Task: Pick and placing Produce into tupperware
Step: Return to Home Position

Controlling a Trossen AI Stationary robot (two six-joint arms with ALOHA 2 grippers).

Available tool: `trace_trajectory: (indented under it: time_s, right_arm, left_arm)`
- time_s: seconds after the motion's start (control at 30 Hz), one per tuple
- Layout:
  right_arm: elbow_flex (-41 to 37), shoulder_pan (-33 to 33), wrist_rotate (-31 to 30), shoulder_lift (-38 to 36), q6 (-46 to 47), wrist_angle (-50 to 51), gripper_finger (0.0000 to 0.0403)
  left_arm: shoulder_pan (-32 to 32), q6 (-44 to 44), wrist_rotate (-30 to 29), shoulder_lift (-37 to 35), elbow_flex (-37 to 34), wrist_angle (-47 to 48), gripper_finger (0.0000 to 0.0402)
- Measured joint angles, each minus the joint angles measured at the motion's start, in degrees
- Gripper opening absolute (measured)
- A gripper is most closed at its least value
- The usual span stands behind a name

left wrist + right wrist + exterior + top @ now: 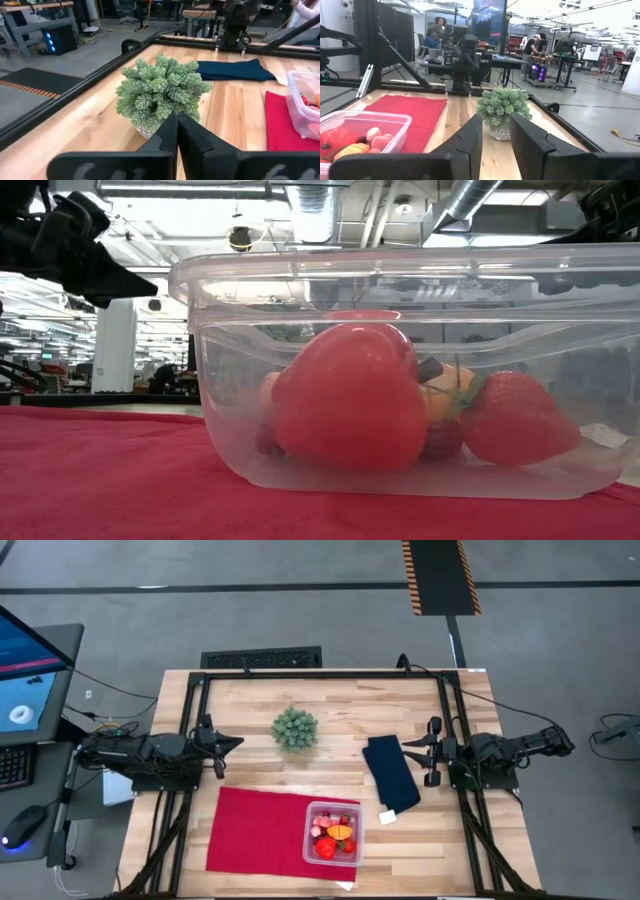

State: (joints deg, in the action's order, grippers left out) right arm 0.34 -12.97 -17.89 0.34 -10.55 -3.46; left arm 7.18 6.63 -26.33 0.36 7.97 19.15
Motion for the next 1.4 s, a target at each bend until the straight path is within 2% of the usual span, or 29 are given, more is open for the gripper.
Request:
trace_trajectory:
  time_s: [0.43,1.4]
  right_arm:
    - [0.0,0.0,0.0,0.0,0.0,0.0,0.012]
    - [0.0,0.0,0.0,0.0,0.0,0.0,0.012]
  left_arm:
    - [0.0,0.2,0.0,0.0,0.1,3.7,0.0]
    - [0.0,-0.8,0.0,0.0,0.1,4.0,0.0]
